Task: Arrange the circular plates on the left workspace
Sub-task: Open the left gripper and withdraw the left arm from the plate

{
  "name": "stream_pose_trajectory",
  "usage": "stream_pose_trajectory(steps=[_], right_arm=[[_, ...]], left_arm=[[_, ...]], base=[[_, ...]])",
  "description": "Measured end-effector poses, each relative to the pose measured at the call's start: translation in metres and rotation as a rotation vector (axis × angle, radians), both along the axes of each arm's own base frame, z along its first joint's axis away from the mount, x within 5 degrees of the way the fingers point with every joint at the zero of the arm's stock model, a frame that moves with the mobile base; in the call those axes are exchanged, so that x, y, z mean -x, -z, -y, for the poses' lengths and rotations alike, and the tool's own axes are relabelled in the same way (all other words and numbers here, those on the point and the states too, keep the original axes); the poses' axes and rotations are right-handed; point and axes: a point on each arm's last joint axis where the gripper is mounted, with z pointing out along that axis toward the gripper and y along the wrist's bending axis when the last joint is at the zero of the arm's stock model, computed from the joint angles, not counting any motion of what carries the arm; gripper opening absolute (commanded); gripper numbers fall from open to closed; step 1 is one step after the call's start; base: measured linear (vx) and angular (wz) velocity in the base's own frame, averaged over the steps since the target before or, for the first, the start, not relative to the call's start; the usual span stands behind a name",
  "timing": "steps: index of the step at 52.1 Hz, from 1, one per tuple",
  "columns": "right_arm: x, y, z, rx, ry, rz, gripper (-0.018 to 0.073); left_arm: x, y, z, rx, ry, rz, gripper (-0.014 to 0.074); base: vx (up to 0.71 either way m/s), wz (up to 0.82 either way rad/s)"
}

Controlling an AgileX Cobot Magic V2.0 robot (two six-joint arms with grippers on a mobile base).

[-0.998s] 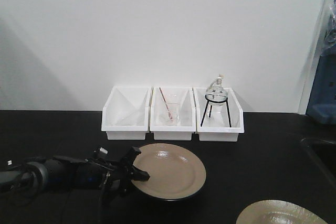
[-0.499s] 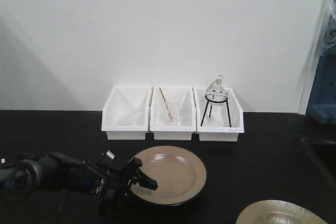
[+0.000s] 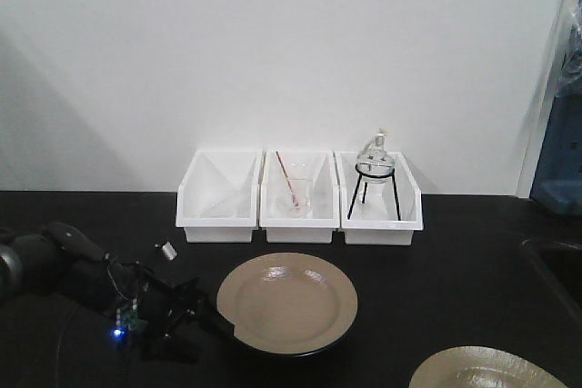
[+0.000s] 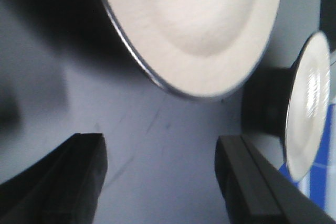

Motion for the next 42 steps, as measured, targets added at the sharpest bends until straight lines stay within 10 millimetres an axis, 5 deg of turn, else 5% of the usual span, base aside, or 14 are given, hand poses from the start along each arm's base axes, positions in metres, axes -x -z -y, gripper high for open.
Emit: stream_pose_trajectory(steps=[8,19,30,35,42], right_arm=[[0.0,0.0,0.0,0.0,0.0,0.0,-0.0001],[0.0,0.0,0.0,0.0,0.0,0.0,-0.0001],[0.001,0.003,0.001,-0.026,0.015,-0.042,0.0012],[-0.002,0.005,0.001,-0.085,0.044,-0.127,0.0018],[-0.014,-0.002,0.003,-0.06,0.069,-0.31,0.0018]], left_arm=[[0.014,-0.043,-0.016,-0.155,0.067,0.129,0.0412],[0.045,-0.121,-0.044,-0.45,0.033,0.362,-0.0013],[0.092,-0.196,-0.067,-0.598,-0.126,0.695,-0.0007],[0.123,-0.202,-0.072,-0.594,-0.204,0.815,-0.0006],[0.167,-0.173,-0.08,-0.591,-0.289,0.907,-0.0006]], base=[[0.0,0.0],[0.0,0.0],[0.0,0.0],[0.0,0.0],[0.0,0.0]])
